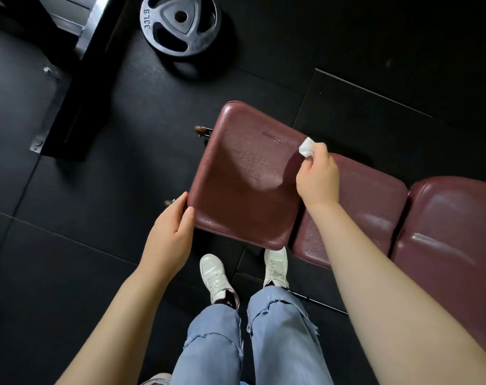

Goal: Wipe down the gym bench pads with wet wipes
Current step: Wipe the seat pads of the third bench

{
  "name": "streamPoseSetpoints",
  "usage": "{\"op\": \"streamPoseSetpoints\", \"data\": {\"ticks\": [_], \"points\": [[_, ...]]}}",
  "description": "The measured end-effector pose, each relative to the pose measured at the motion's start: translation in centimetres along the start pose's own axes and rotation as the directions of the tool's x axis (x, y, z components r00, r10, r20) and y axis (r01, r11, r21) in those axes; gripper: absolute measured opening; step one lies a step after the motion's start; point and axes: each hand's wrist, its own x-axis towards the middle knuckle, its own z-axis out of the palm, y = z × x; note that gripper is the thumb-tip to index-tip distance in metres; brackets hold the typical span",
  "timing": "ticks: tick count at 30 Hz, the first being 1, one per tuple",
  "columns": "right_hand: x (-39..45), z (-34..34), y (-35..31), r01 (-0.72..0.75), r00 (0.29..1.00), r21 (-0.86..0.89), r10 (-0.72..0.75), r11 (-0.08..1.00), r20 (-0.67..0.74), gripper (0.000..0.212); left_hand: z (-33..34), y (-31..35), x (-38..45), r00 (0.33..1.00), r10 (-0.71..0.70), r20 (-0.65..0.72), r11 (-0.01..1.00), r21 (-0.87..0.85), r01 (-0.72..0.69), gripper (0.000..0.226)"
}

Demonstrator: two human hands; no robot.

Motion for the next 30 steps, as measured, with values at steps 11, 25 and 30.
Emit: {"op": "streamPoseSetpoints", "data": {"ticks": [11,25,30], "points": [[-1.2,-3.4,2.3,-0.118,0.968,0.038,0.106,0.992,0.227,0.023,1.4,2.3,-1.4,0.992,0.106,-0.062,0.968,0.236,-0.089,0.056],[-1.2,-7.4,7.4,-0.159,0.987,0.071,0.159,0.985,0.005,0.016,8.1,9.0,-2.7,0.949,0.285,0.132,0.886,0.342,-0.313,0.057],[3.6,-4.7,5.8,0.028,0.999,-0.057,-0.026,0.998,0.022,0.015,11.7,9.2,-2.9,0.906,0.311,0.287,0.83,0.382,-0.406,0.06]]}}
